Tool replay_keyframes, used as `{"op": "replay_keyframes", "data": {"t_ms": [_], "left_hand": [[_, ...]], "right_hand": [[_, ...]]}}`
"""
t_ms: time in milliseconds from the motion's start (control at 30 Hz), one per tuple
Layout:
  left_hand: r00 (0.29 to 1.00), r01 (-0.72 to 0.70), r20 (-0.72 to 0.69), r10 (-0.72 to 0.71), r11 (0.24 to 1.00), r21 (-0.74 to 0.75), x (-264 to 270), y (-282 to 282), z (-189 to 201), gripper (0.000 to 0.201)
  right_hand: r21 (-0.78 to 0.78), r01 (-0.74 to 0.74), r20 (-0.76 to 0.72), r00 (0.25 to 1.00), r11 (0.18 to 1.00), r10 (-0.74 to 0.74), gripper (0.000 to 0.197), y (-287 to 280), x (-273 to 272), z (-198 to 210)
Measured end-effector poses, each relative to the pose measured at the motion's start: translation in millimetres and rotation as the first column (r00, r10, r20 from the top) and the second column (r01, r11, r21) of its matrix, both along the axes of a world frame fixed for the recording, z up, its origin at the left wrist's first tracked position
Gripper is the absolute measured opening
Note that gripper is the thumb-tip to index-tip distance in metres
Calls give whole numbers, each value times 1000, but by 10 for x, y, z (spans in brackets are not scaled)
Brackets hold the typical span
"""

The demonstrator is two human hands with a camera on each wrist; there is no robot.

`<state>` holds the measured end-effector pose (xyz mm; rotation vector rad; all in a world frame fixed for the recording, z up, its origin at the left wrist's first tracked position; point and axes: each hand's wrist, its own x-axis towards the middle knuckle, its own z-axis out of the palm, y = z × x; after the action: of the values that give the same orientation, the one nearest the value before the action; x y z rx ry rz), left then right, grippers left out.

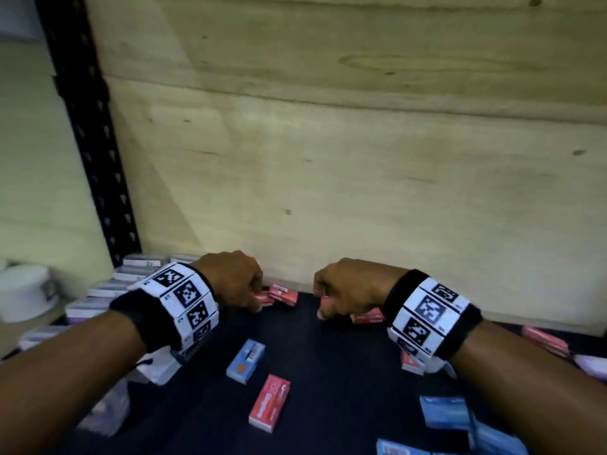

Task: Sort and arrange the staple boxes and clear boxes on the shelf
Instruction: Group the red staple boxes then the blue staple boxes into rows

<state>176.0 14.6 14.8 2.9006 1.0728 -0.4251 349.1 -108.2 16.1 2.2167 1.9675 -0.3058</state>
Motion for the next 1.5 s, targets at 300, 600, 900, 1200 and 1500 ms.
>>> {"op": "replay_keyframes", "data": {"t_ms": [300,600,900,1200,1500], "left_hand": [[995,28,-101,-26,999,18,182,271,-107,51],[988,24,-155,-13,998,67,338,246,-212,41],[988,138,-61,-143,987,-84,533,70,-169,45],[991,121,70,-112,983,-137,689,68,-178,42],[993,114,49,-111,992,-48,623,122,-255,33]], "right_hand": [[-44,-62,124,990,997,67,42,688,-246,-168],[-21,-30,128,991,999,32,39,665,-150,-196],[-47,51,92,995,998,-47,37,376,78,-217],[-50,87,60,995,995,-84,24,136,310,-230],[-5,109,17,994,994,-109,29,123,324,-237]]}}
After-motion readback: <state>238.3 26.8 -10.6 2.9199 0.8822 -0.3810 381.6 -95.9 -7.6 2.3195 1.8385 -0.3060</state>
